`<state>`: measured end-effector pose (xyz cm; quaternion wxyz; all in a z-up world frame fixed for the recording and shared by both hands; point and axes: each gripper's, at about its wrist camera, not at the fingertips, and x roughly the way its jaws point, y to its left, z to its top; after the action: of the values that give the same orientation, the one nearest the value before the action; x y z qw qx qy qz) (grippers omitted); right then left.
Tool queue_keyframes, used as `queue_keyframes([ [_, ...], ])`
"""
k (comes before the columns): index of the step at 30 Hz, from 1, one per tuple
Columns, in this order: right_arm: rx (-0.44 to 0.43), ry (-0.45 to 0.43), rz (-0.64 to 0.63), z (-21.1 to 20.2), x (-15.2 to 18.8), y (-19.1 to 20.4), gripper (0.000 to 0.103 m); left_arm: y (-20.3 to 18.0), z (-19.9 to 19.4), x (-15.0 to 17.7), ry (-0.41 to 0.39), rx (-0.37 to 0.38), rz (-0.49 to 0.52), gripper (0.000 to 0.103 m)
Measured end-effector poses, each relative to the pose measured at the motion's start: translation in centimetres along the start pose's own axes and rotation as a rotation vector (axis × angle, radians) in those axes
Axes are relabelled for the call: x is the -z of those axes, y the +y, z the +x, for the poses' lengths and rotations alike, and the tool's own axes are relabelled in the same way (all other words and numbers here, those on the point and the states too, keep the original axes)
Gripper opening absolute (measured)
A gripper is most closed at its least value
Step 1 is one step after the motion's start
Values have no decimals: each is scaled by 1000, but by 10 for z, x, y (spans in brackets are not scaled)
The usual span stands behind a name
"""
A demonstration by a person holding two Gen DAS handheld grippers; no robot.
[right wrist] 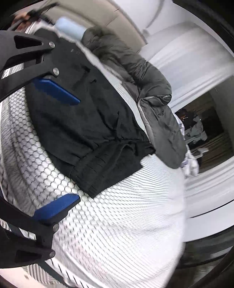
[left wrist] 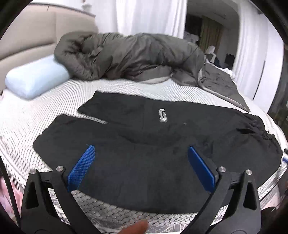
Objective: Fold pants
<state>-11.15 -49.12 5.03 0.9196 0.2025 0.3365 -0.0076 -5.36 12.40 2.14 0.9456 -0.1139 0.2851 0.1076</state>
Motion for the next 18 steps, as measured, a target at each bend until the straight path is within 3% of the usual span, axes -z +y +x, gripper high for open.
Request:
queue_keyframes([
  [1, -29, 22, 38, 9, -3, -6, 95, 3, -1, 0, -5, -6, -8, 102],
  [2, -45, 30, 63, 15, -5, -9, 86, 9, -4, -1, -16, -18, -13, 102],
  [4, -33, 60, 108, 34, -12, -15, 54, 19, -6, -3, -17, -42, -11, 102],
  [5, 6, 73, 115, 39, -14, -15, 28, 24, -8, -3, -17, -51, -18, 102],
  [6, 14, 80, 111, 42, -16, -14, 22, 30, -10, -3, -19, -62, -27, 102],
  [9, 71, 37, 5, 18, -10, -2, 20, 53, -15, 1, -12, -119, -58, 102],
  [14, 153, 37, 33, -11, 14, -22, 21, 94, -11, 16, 47, -143, -134, 102],
  [16, 136, 35, 49, -14, 14, -23, 28, 107, -8, 21, 66, -139, -157, 100],
  [18, 118, 25, 53, -20, 14, -22, 47, 117, -7, 27, 75, -125, -179, 98],
])
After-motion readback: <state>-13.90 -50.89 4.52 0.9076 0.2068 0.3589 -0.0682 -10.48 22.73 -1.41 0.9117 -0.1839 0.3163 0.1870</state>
